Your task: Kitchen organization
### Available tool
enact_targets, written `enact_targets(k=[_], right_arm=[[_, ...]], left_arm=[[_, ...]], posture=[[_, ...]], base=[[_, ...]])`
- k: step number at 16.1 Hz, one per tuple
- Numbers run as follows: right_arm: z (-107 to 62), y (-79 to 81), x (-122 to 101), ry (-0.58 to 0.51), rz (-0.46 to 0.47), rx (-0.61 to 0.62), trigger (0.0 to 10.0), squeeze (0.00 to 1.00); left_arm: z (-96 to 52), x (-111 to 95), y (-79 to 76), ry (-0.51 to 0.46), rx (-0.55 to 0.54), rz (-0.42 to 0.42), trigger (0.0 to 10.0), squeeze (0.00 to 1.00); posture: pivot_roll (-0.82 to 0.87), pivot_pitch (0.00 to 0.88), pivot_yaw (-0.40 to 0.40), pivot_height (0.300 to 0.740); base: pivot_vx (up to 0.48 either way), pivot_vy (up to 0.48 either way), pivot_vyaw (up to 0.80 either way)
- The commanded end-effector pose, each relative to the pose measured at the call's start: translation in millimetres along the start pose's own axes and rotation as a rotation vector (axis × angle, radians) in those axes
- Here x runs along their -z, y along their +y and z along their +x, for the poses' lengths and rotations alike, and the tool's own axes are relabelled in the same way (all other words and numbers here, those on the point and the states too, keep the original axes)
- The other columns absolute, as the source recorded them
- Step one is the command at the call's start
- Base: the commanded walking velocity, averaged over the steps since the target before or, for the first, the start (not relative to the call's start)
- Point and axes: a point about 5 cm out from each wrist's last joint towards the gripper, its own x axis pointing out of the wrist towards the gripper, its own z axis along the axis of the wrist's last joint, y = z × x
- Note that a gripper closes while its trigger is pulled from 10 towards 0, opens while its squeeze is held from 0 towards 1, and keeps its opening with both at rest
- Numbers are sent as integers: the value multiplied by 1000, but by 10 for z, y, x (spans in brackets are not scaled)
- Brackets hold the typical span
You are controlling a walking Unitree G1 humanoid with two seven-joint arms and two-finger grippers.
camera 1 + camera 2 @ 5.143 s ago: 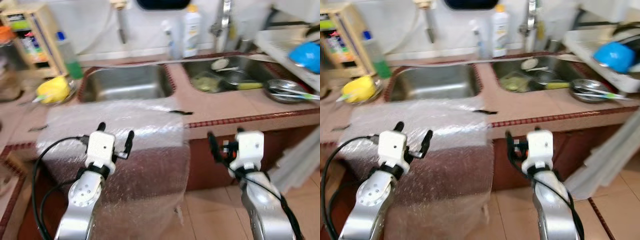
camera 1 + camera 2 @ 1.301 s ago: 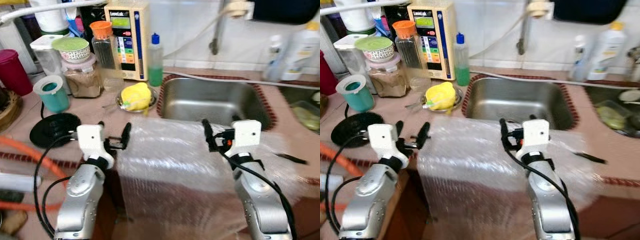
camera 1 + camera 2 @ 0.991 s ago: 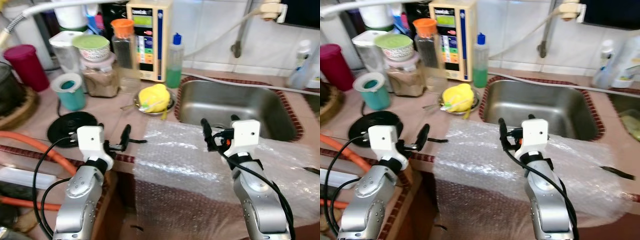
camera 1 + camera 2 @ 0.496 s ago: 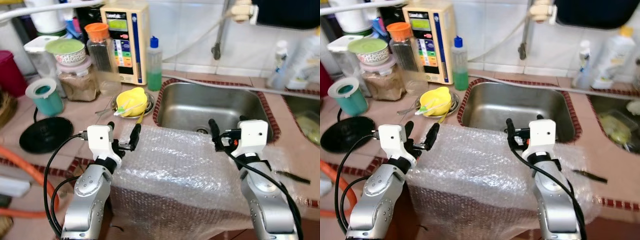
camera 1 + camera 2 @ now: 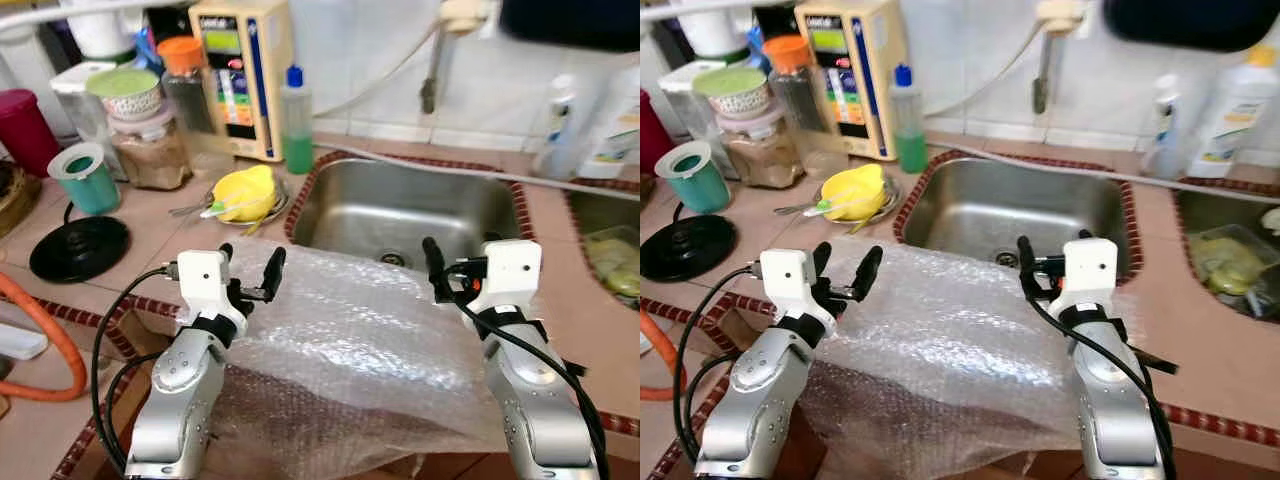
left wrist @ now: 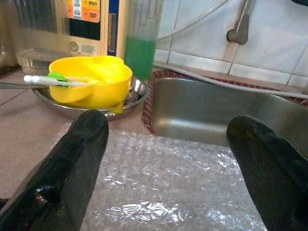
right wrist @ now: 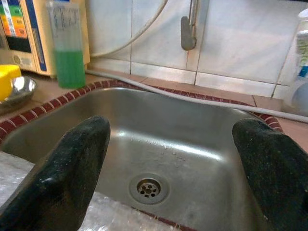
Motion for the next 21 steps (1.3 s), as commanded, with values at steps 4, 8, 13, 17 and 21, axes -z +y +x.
enact_targets(k=[4,8,13,17,21], right_arm=[[30,67,-28,-6,16,-18,10000,0],[37,64,-34,-8,16,-17,10000,0],[39,74,-39,-9,18,-17,10000,0],[32,80,-23,-5,22,-17,10000,0],[43,86,-25,-6,27,-19,10000,0]], left_arm=[[15,-54,76,-9,-35,2,10000,0],[40,-81,90,-15,-38,7,10000,0],[43,-96,94,-16,-32,2,10000,0],[31,-98,98,-12,-23,9,10000,0],[30,-106,99,-14,-23,13,10000,0]], posture=[[49,0,31,740],[48,0,31,740],[48,0,35,740],[51,0,40,740],[54,0,39,740]], base=[[0,0,-800],[0,0,-800],[0,0,-800],[0,0,-800],[0,0,-800]])
